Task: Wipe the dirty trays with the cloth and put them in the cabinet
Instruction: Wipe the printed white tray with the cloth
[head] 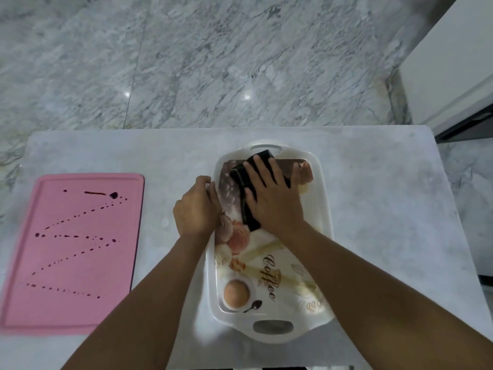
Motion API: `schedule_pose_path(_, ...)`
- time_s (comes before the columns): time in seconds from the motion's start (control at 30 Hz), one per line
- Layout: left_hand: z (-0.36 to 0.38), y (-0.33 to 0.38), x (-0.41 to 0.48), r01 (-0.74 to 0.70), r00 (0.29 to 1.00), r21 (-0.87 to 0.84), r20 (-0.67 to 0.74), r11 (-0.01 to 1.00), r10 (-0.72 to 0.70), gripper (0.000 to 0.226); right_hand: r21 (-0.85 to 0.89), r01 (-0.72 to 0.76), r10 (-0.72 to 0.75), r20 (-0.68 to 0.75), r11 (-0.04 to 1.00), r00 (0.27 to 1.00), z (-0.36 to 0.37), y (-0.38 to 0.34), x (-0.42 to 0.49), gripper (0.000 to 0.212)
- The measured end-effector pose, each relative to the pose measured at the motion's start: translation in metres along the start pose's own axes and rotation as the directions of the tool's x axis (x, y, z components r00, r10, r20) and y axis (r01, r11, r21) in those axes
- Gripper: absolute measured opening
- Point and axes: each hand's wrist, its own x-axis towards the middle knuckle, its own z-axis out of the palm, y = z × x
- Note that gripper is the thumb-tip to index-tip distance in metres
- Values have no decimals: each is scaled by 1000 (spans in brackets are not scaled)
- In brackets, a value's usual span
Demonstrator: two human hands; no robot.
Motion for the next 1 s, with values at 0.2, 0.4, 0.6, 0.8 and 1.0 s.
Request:
schedule_pose_path(0.2, 1, 5, -1, 10, 1000, 20, -20, 1000, -10, 25, -156, -53, 48, -34, 986, 998, -9, 71, -24, 58)
schedule_pose_path(0.4, 1, 7, -2, 20, 998, 9, -52, 1000, -20, 25, -176, -15, 3, -67, 984, 998, -11, 78, -29, 56)
schedule_pose_path(0.6, 5, 3, 1, -3, 998, 62, -58, 998, 7, 22, -120, -73, 64, -82, 990, 995, 0, 68, -29, 59)
schedule_pose_path(0.8, 2, -1, 12, -99, 991, 73, 99, 992, 92, 16, 62, -31, 37, -94, 998, 995, 19, -19, -45, 61)
schedule_pose_path(1.0, -8, -16, 38, -114, 941, -9, 319, 993, 110, 13, 124, -45, 52, -58, 991, 997, 25, -65, -50, 61)
